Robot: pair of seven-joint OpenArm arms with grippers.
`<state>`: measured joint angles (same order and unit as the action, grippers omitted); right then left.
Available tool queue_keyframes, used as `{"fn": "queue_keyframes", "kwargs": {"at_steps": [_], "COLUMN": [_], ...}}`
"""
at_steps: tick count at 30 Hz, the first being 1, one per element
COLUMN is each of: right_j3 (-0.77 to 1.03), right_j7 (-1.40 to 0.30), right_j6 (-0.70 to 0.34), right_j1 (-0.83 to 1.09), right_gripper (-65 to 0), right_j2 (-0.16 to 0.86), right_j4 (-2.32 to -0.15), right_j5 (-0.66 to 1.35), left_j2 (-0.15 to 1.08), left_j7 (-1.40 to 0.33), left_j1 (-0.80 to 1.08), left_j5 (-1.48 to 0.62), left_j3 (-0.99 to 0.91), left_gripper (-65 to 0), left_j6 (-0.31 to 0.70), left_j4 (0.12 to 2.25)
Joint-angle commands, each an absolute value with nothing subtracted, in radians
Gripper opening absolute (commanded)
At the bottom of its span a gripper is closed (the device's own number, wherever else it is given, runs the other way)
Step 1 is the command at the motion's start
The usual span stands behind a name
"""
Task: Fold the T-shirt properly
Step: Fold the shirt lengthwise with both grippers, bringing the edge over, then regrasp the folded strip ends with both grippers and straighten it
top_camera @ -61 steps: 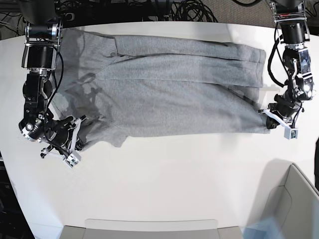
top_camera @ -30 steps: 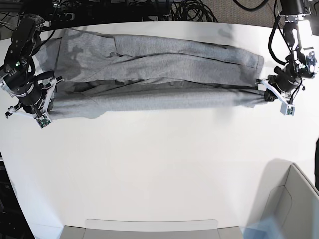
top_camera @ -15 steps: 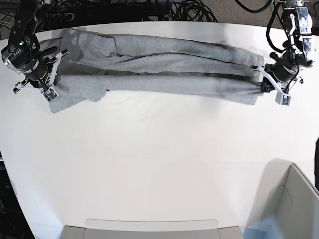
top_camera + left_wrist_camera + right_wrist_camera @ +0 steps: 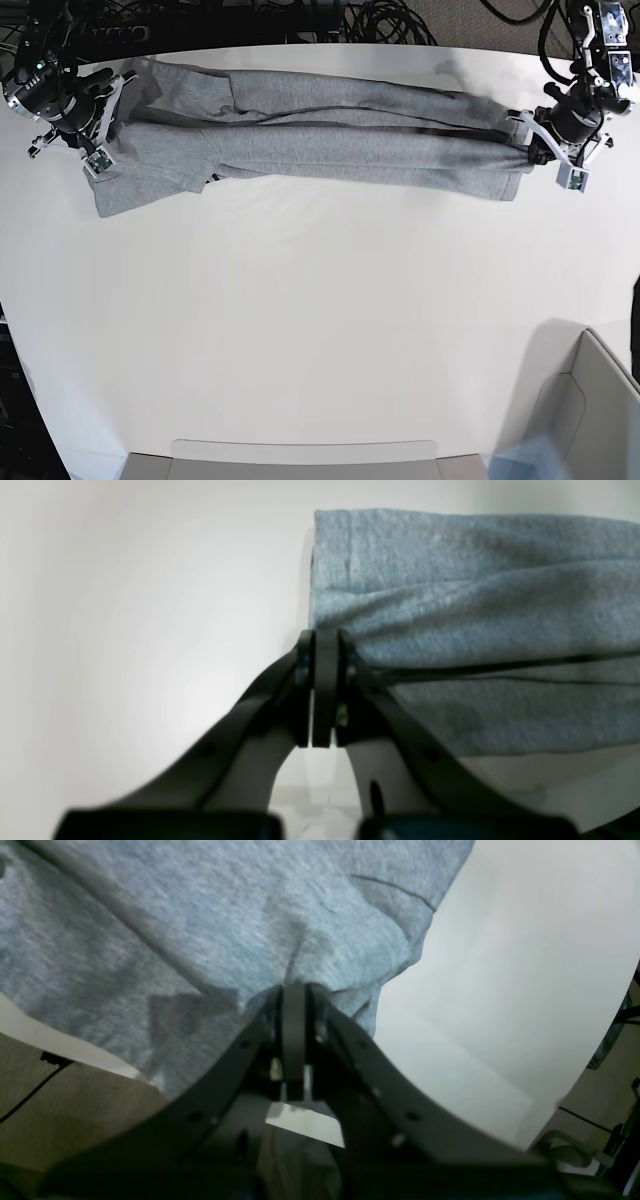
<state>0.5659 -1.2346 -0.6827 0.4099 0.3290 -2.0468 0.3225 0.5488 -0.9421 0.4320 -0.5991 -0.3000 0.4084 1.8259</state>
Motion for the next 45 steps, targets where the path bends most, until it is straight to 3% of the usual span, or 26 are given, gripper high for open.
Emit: {"fn": "queue_keyframes", "kwargs": {"at_steps": [1,4,9,12,17,22,24,28,33,45], "right_j3": [0.572,0.572,0.575,0.598,0.722,0.769,0.720,0.591,0.552,0.438], "right_j7": [-1.231,-1.233,-1.228,-1.228,-1.228,-1.228,-1.228,-1.228,-1.228,-1.227], "right_j6": [-0.698,-0.698,-0.698,-0.698,-0.698,-0.698,-0.698,-0.698,-0.698,-0.698], "right_j1": [0.409,0.409,0.423,0.418,0.398,0.371,0.366,0.348,0.325,0.305], "right_gripper": [-65.0,-65.0,-42.8,-38.7,-39.1,-40.4,-45.9,-64.2,-65.0,-65.0], "right_j2": [0.343,0.341,0.346,0.358,0.375,0.377,0.377,0.358,0.298,0.306], "right_j4": [-2.060,-2.060,-2.063,-2.064,-2.064,-2.061,-2.060,-2.057,-2.057,-1.848], "right_j5": [0.325,0.328,0.352,0.415,0.539,0.581,0.572,0.463,0.306,0.294], "left_j2": [0.567,0.567,0.570,0.570,0.562,0.490,0.486,0.498,0.498,0.503], "left_j7": [-0.928,-0.928,-0.949,-0.955,-0.947,-0.954,-0.955,-0.955,-0.943,-0.782], "left_j1": [0.427,0.427,0.458,0.476,0.498,0.378,0.325,0.286,0.280,0.251], "left_j5": [-0.599,-0.598,-0.598,-0.598,-0.598,-0.596,-0.596,-0.596,-0.596,-0.596], "left_j3": [-0.308,-0.309,-0.317,-0.320,-0.417,-0.392,-0.332,-0.211,-0.182,-0.073], "left_gripper": [-65.0,-65.0,-46.0,-46.6,-50.1,-65.0,-65.0,-65.0,-65.0,-65.0], "left_j6": [0.404,0.403,0.403,0.403,0.403,0.403,0.403,0.403,0.403,0.404], "left_j4": [1.834,1.836,1.860,1.894,1.919,1.919,1.894,1.814,1.756,1.437]}}
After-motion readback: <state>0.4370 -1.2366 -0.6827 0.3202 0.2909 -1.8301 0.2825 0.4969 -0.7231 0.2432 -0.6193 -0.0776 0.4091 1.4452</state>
